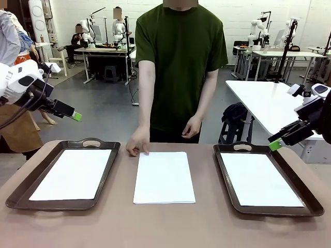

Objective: Sort the A4 documents.
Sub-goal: Receive the A4 Paper.

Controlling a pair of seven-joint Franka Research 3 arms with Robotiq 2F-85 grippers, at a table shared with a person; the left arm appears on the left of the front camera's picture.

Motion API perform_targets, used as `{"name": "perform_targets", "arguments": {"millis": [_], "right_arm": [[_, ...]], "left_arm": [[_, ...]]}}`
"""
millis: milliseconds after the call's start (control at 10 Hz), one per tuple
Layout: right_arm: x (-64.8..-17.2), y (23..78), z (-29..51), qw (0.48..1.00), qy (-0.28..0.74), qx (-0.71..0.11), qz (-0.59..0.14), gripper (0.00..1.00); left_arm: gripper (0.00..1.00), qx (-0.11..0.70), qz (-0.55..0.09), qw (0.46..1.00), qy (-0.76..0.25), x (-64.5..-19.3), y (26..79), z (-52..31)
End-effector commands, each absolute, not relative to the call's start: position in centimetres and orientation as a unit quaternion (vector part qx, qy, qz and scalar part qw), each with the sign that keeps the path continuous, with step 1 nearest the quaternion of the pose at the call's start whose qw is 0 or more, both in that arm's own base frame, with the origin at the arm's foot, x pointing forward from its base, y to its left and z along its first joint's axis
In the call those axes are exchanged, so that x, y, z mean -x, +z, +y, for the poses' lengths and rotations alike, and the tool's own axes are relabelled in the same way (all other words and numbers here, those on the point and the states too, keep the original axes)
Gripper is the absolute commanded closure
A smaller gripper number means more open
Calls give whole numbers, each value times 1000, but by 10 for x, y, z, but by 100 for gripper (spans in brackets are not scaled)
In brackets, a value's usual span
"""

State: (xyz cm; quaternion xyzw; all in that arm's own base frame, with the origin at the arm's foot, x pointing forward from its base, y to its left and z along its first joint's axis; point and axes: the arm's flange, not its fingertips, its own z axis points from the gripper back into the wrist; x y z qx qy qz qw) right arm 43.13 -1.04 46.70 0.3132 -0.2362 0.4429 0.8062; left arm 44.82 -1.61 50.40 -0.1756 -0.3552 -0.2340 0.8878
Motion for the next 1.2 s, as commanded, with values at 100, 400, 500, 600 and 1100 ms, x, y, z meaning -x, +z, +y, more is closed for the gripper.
{"name": "perform_targets", "arguments": {"millis": [100, 400, 500, 600, 1100], "right_arm": [[-431, 465, -10, 805, 447, -311, -236, 0], [-431, 465, -10, 805, 447, -311, -236, 0], [-431, 465, -10, 805, 447, -311, -236, 0], [-431, 465, -10, 805, 447, -311, -236, 0], [-431, 465, -10, 805, 447, -311, -236, 0]], "left_arm": [[0, 184, -356, 884, -242, -446, 506, -18], [0, 234, -340, 857, -308, -446, 513, -20], [0, 238, -336, 856, -313, -445, 515, -21], [0, 239, -334, 857, -311, -446, 521, -45], [0, 232, -331, 860, -313, -443, 519, -43]]}}
